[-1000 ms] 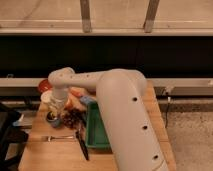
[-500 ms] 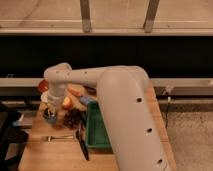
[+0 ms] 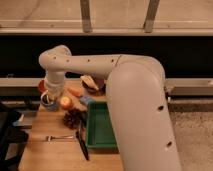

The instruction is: Stack cups on top of each other

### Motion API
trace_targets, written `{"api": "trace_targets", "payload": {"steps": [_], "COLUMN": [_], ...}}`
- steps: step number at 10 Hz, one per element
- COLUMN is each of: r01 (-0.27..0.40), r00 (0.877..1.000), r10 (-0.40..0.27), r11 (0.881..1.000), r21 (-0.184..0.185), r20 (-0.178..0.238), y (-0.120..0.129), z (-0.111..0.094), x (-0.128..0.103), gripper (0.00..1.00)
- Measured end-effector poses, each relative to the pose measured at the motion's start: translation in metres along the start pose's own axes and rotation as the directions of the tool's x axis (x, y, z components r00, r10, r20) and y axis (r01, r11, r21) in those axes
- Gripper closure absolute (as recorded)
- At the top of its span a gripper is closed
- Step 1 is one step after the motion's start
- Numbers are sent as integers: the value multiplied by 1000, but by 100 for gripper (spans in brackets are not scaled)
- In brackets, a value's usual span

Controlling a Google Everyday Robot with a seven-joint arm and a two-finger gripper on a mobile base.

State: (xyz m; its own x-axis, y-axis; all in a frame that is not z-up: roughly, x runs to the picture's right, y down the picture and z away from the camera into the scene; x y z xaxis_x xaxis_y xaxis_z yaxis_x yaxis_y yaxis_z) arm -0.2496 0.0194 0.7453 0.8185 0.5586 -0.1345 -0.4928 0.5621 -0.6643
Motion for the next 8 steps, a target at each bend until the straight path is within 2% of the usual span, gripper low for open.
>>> {"api": "trace_targets", "payload": {"steps": [1,2,4,6,8], "r01": [-1,7,28,52,84], "r00": [1000,1000,999,997,994], "r10": [0,-8,-31,-56,-87], "r11": [999,998,996,996,995], "r21": [37,59,85,77,51], "r20": [12,21,38,57,60], "y": [-17,-30,-49,-60,-59], "z": [-22,-33,-37,-24,-1], "x": [-8,-19,-44,-69,-92], "gripper": [100,100,100,100,100]}}
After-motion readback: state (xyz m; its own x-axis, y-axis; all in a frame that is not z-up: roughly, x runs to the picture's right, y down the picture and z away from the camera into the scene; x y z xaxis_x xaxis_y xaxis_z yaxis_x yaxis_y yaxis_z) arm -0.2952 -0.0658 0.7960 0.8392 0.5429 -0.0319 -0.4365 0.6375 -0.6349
